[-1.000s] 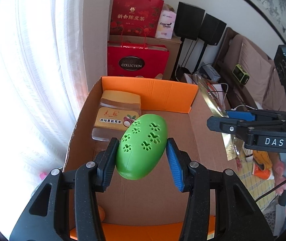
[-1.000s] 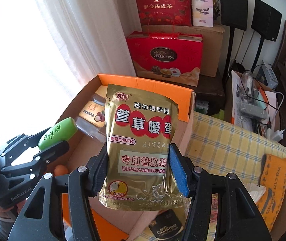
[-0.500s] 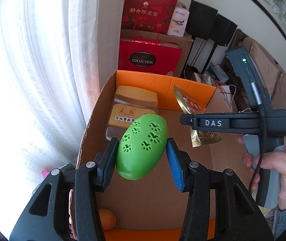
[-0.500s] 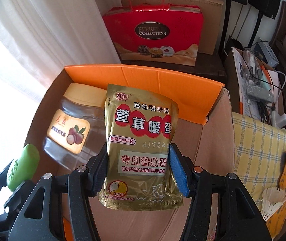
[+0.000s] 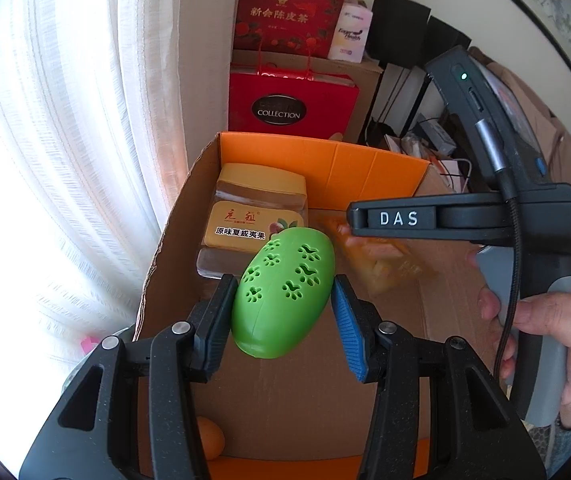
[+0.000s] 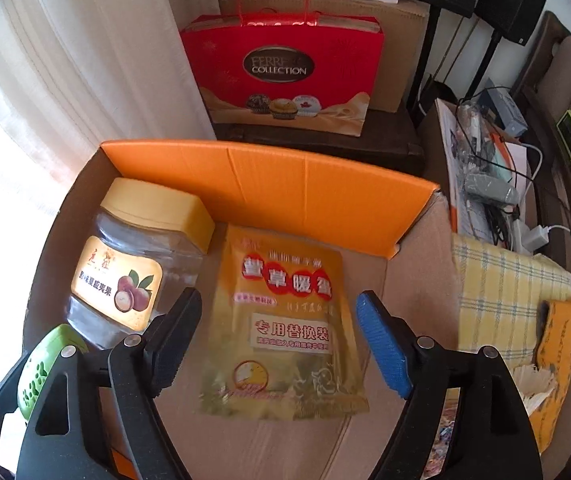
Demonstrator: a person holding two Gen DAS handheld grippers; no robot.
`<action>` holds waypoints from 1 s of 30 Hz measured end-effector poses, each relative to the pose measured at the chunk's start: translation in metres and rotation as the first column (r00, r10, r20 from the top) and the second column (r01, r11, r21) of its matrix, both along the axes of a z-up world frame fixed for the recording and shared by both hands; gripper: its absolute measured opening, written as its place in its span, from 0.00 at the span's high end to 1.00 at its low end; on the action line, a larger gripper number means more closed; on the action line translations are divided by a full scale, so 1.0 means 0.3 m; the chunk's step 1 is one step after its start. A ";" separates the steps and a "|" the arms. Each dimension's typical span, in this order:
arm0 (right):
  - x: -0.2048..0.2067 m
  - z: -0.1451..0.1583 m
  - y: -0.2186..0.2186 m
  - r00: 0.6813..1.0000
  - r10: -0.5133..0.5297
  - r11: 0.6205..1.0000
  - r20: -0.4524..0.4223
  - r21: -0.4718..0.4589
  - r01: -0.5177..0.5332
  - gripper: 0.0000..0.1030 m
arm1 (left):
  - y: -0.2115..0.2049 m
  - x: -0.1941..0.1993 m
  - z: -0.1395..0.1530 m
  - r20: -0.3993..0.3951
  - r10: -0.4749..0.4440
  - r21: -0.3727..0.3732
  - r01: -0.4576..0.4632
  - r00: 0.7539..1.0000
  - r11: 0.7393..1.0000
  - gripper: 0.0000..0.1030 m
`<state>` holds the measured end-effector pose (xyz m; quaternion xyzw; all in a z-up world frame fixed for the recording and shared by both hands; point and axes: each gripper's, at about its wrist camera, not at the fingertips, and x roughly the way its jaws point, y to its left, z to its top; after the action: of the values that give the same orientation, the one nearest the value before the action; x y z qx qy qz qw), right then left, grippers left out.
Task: Organize objects
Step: 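Carry the green case with the left tool while the right tool drops the gold packet into the box, then lower the green case into the box beside the jar and open the left tool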
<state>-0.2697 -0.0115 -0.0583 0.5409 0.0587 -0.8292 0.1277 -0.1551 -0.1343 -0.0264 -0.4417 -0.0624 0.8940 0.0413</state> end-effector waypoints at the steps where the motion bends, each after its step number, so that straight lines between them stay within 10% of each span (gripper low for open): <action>1: -0.003 0.013 0.009 1.000 -0.007 1.000 -0.003 -0.007 0.007 0.19 | 0.003 0.002 0.000 0.001 -0.001 0.000 0.001 1.000 1.000 0.56; 18: 0.169 0.241 0.268 0.993 0.035 0.987 -0.112 -0.149 -0.052 0.19 | 0.193 -0.098 -0.042 0.107 -0.125 0.050 0.120 0.986 0.991 0.69; 30: 0.333 0.241 0.423 0.988 0.061 0.981 -0.141 -0.175 -0.085 0.19 | 0.209 -0.106 -0.041 0.103 -0.128 -0.124 0.140 0.986 0.982 0.58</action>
<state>-0.1698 0.1152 0.0140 0.4674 0.0117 -0.8605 0.2023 -0.1868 -0.0716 -0.0387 -0.4885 0.0242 0.8694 0.0695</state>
